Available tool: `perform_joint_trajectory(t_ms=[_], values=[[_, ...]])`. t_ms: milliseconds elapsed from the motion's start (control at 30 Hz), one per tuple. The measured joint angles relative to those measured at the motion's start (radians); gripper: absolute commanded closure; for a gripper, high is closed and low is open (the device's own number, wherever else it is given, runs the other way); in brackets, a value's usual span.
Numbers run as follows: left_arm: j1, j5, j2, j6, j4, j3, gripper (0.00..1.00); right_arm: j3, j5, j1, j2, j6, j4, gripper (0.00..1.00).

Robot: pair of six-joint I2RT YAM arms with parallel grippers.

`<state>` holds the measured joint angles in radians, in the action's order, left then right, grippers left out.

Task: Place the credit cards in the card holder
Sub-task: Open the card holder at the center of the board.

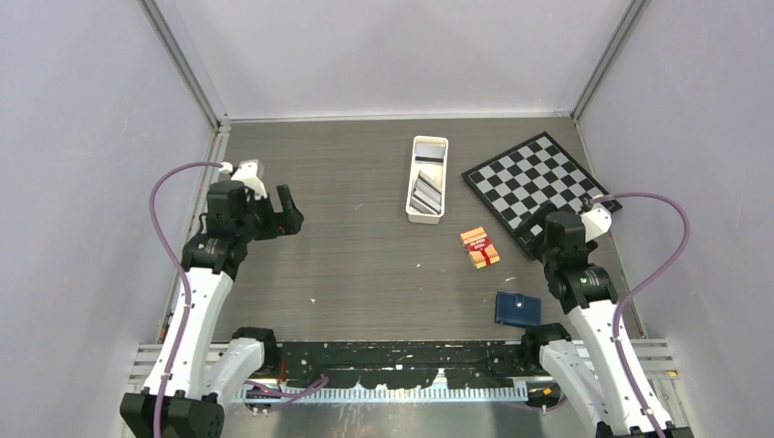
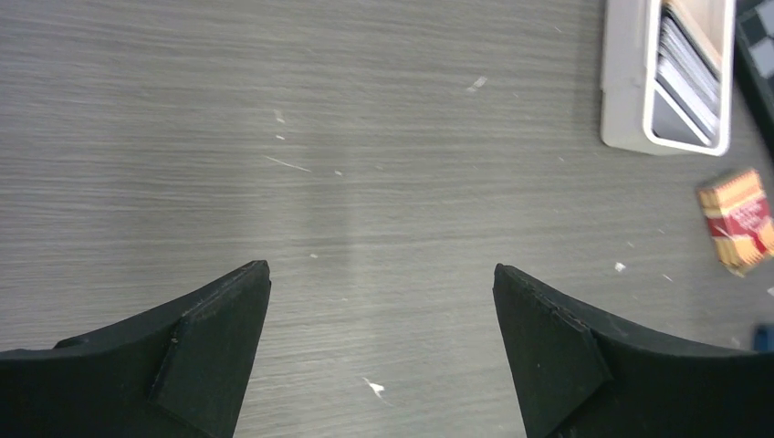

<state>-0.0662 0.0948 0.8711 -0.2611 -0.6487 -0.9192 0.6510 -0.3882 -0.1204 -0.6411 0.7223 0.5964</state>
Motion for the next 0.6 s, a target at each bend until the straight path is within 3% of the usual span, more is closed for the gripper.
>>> perform_joint_trajectory(t_ms=[133, 433, 600], values=[[-0.077, 0.063, 0.011, -0.073, 0.014, 0.035, 0.08, 0.000, 0.028, 0.000, -0.047, 0.059, 0.109, 0.01], [-0.589, 0.020, 0.027, -0.347, 0.182, 0.243, 0.09, -0.034, 0.069, 0.007, -0.055, 0.193, 0.280, 0.02], [-0.743, -0.021, 0.121, -0.438, 0.273, 0.272, 0.09, -0.079, 0.100, 0.007, -0.155, 0.242, 0.284, 0.14]])
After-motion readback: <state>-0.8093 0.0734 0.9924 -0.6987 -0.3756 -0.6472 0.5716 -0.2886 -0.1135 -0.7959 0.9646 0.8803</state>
